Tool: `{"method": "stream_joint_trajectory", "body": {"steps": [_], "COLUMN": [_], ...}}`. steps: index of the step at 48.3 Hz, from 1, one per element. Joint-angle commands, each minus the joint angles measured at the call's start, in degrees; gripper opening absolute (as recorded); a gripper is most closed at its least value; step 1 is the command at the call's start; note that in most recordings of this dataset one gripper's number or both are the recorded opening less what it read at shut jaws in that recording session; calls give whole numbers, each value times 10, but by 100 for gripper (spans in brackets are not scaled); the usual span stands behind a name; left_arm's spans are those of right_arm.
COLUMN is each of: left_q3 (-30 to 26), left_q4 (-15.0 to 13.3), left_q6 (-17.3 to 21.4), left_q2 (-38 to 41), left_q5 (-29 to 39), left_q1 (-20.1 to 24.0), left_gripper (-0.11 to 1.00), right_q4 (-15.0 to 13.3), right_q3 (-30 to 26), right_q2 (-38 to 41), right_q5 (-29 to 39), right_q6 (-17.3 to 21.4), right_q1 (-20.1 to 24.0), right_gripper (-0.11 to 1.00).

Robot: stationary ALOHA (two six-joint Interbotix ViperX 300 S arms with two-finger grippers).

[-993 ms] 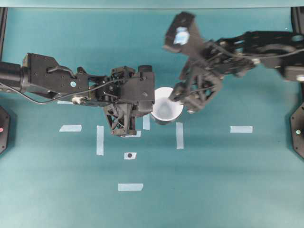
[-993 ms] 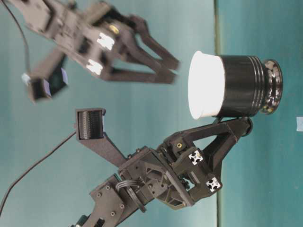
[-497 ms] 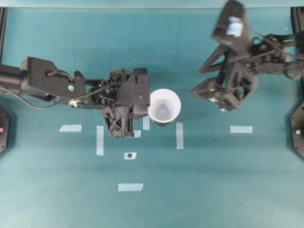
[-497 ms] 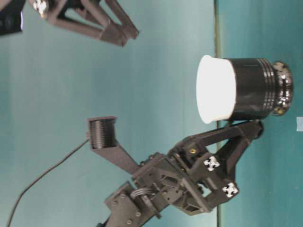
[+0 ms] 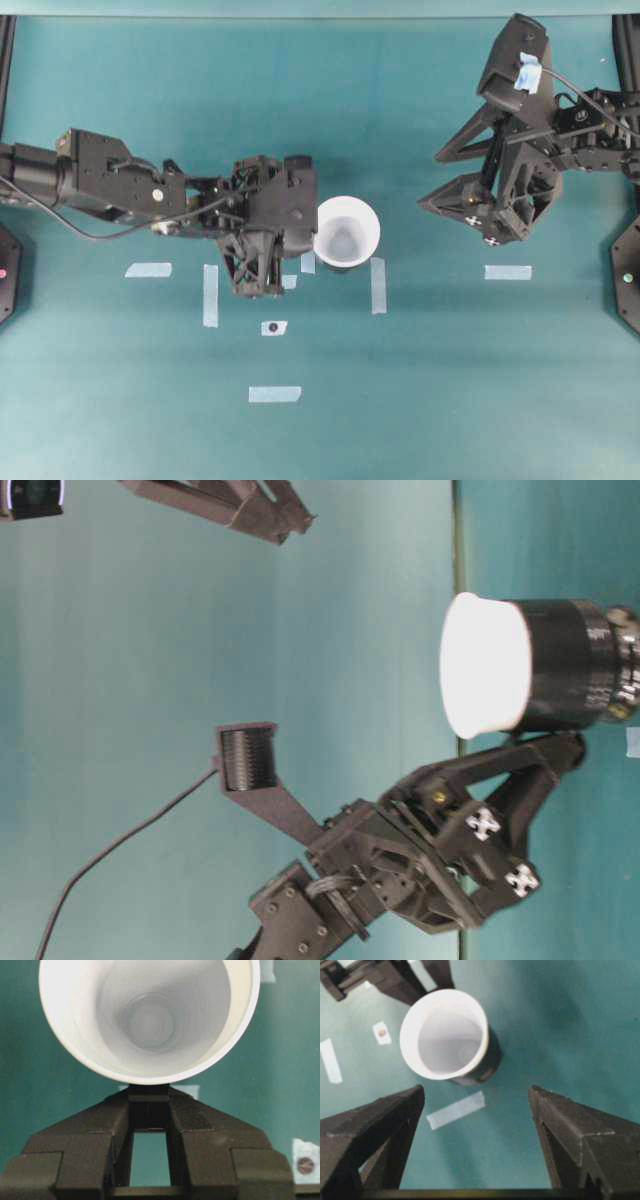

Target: Holding the cup holder with the left arm, the right arm places the cup into the cup holder.

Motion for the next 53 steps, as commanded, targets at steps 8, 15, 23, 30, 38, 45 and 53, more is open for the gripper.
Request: {"method": "stream_joint_trajectory", "body": {"steps": [8,15,23,30,38,45,53], "left_q3": [-3,-1,2,3,3,4,5], "left_q4": [3,3,3,3,3,3,1], "left_q6": [-2,-1,0,0,1,6,8], "left_q2": [-6,-3,2,7,12,11,9], "left_q5": [-5,-5,-7,-7,-11,-30,-30], "left_q1": [-6,-4,0,0,0,0,0], "left_gripper": [21,21,21,21,21,21,21], "right_q4": [1,1,1,1,0,1,2], "right_q3": [0,3,4,5,4,4,4], "right_q2": [-7,-7,-7,-7,-6,-5,-4], "right_q5": [-11,-18,-18,-18,-18,-18,-18], "right_q6": [5,6,6,6,6,6,7], "right_q1": [2,2,2,2,2,2,2], "right_gripper": [88,88,88,88,88,88,88]}}
